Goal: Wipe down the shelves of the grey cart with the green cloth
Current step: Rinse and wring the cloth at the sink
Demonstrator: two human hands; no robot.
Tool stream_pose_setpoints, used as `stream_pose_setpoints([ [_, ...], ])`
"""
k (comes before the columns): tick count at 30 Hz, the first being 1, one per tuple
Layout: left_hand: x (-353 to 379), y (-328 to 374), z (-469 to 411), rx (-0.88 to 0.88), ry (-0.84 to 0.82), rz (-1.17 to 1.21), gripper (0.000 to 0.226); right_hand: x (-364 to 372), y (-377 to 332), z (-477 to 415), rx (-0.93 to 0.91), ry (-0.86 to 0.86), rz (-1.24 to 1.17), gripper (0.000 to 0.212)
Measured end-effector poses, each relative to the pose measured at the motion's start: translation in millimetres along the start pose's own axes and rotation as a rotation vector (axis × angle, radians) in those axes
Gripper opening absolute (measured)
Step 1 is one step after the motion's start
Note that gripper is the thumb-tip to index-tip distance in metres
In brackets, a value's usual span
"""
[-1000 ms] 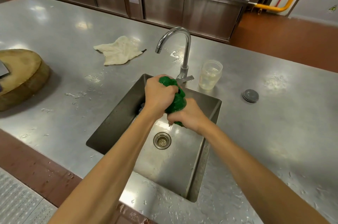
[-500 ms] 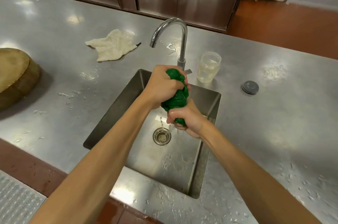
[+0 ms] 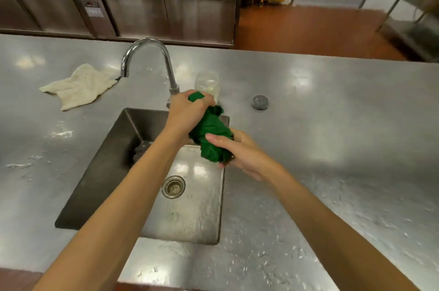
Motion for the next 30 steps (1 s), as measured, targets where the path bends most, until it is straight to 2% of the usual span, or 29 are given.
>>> stream_pose_setpoints([
  [5, 66.5, 13.7, 69.9, -0.038, -0.118, 0.01, 0.012, -87.7, 8.6, 77.5, -0.017, 0.124, -0.101, 0.067],
  [9, 117.7, 19.4, 134.4, -0.085, -0.22, 0.023, 0.017, -156.0, 23.0, 153.7, -0.085, 0.24, -0.186, 0.053],
  [12, 160.1, 24.9, 192.0, -0.038, -0.306, 0.013, 0.02, -208.6, 42.3, 217.8, -0.16, 0.358, -0.212, 0.041],
  [17, 230.5, 27.3, 302.6, -0.002, -0.498, 0.012, 0.022, -284.5, 85.2, 322.4, -0.246, 0.583, -0.22, 0.026],
  [22, 294.3, 23.7, 410.7, 0.024, -0.695, -0.017, 0.017, -341.9, 129.3, 423.1, -0.276, 0.803, -0.23, 0.024],
  [28, 362.9, 17.6, 530.5, 0.071, -0.934, 0.001, 0.014, -388.7, 165.6, 526.8, -0.336, 1.158, -0.291, 0.018],
  [30, 384.1, 13.6, 566.1, 0.041, -1.008, 0.022, 0.015, -402.4, 176.1, 554.3, -0.348, 1.242, -0.322, 0.02],
])
Point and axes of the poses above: each hand's wrist, its own z-axis away from the middle knuckle, its own x-axis out of the palm, y = z × x, the point moved 2 cm from there along -z, towards the middle knuckle, and after that the axes turned 12 degrees about y, right-handed, at the moved point
